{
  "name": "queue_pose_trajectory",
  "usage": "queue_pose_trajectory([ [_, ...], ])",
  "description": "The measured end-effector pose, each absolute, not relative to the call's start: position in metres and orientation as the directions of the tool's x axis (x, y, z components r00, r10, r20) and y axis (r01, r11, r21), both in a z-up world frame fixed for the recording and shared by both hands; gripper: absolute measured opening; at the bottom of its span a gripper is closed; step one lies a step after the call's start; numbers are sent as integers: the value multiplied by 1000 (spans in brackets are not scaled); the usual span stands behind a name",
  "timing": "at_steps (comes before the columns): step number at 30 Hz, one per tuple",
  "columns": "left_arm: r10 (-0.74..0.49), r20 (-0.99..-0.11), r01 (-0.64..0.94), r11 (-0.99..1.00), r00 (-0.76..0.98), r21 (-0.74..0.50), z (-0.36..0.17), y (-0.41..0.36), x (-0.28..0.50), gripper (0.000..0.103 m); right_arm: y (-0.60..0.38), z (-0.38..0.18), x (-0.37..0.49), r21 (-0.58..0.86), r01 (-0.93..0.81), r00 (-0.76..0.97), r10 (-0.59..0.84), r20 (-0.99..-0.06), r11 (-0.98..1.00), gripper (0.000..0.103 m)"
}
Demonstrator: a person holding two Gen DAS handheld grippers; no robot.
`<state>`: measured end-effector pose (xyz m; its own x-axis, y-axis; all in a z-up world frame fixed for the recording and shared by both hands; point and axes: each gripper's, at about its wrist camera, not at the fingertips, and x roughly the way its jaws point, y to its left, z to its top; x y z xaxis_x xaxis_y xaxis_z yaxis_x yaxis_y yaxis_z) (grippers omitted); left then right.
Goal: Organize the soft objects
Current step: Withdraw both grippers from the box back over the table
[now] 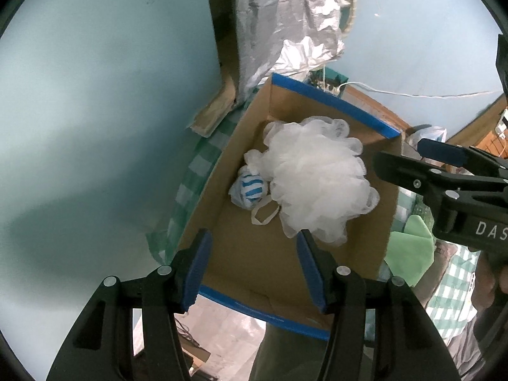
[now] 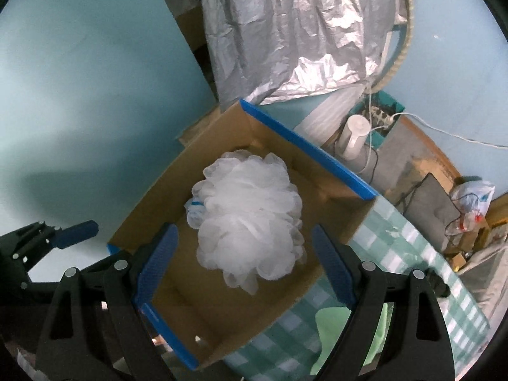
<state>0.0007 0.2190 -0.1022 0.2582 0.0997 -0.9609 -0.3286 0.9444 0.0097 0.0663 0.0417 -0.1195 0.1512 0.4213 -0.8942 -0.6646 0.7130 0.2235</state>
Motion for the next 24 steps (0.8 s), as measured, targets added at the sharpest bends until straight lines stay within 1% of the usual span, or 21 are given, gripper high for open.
queue_pose_trajectory([
  [24,31,-949,-133,991,314,-12,-73,124,8,58,-83,-92,61,202,-566,243,396,-886,799,85],
])
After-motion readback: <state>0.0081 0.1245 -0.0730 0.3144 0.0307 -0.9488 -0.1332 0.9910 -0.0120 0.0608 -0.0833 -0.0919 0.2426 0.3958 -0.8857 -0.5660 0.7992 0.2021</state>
